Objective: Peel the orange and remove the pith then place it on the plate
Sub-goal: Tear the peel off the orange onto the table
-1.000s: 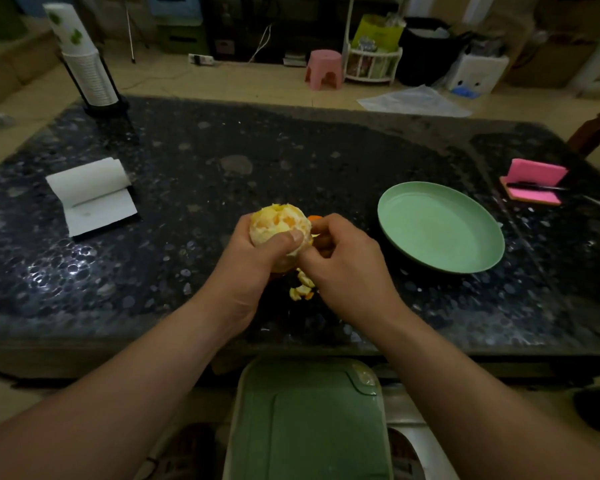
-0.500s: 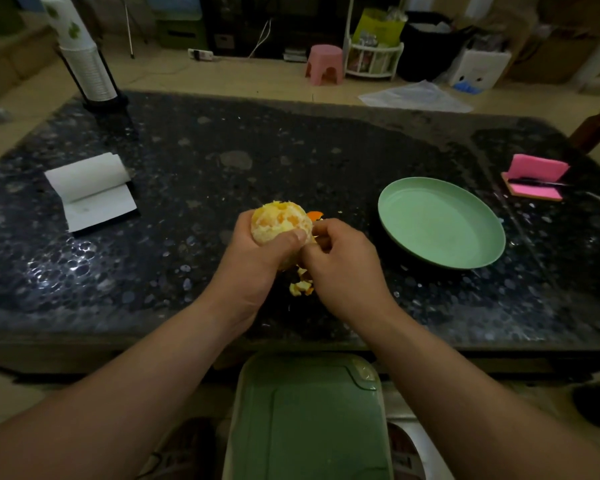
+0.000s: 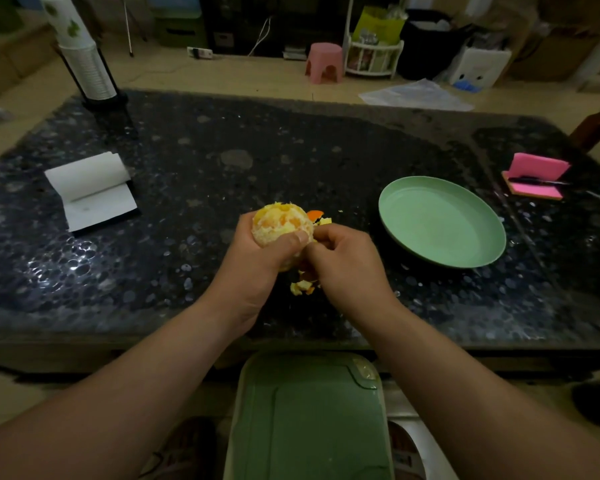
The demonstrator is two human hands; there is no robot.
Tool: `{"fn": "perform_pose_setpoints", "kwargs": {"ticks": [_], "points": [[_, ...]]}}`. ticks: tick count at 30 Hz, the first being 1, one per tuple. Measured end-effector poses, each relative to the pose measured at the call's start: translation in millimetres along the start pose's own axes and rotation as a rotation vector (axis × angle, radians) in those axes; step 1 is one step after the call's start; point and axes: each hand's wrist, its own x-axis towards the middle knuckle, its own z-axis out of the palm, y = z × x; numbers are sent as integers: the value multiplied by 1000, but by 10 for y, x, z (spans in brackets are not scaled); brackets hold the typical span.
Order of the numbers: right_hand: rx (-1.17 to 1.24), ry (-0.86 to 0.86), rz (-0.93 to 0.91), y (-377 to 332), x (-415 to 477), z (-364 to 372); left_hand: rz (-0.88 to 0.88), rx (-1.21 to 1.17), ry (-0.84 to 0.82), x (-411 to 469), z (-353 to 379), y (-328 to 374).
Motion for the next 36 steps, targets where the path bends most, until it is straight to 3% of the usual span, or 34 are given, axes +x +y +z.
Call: {"fn": "perform_pose_setpoints", "kwargs": {"ticks": [9, 18, 26, 30, 36], "points": [[146, -113, 58, -10, -11, -84, -16, -30, 8, 43, -28, 21], [-138, -129, -23, -61, 11, -171, 0, 37, -51, 11, -23, 0], [-45, -216, 13, -47, 0, -209, -26, 8, -58, 19, -39, 33], [-101, -156, -9, -13, 15, -183, -25, -18, -56, -2, -8, 6], [69, -208, 47, -26, -4, -213, -67, -87, -70, 32, -31, 39]]}}
